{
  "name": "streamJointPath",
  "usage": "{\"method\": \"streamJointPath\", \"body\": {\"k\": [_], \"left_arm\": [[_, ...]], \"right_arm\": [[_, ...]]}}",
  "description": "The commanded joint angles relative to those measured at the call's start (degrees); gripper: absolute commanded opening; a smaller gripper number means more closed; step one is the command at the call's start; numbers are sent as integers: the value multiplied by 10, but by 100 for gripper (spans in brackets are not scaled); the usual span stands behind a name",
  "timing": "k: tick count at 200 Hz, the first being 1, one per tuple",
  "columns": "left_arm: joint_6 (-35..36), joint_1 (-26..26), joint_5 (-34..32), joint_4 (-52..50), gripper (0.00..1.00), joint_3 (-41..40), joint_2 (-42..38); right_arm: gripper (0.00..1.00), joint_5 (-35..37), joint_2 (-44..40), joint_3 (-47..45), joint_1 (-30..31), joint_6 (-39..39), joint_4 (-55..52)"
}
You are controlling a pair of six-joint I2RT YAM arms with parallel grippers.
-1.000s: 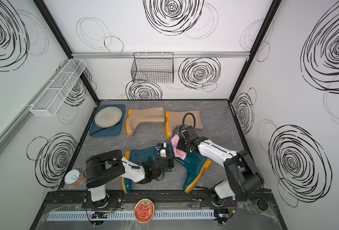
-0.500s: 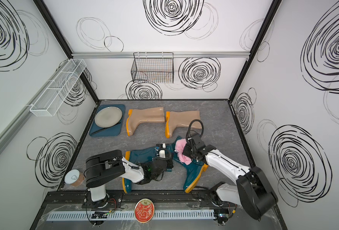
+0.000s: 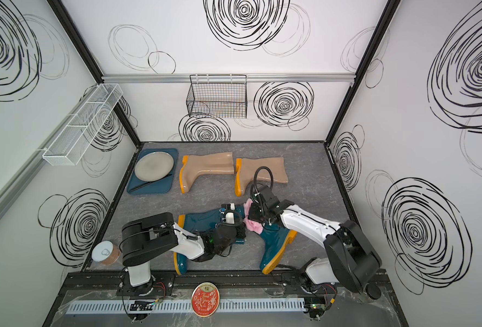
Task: Wipe the rubber boots with a cloth
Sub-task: Wipe the dirt off the rubber boot.
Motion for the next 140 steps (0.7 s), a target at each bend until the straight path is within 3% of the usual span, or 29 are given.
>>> {"method": "streamJointPath", "body": {"k": [1,18,51,88,119,140], "left_arm": [[0,-7,-13,36,0,0,-19],[-1,-12,-19,35,0,-2,-23],[0,-14,-21,39,0,-3,-21],[2,-9,-15,43,0,5,-15],[4,-4,-13,45,0,6,-14],[6,0,-10,49,0,2,-17]], "right_arm": [[0,-18,31,48,-1,-20,43],[0,20,26,40,-12,-4,24],[0,104,-46,-58,-23,36,-42],[0,131,-209,-170,-67,86,-170],[0,147,-383,-162,-88,70,-265],[0,146,-402,-135,-106,57,-316]]}}
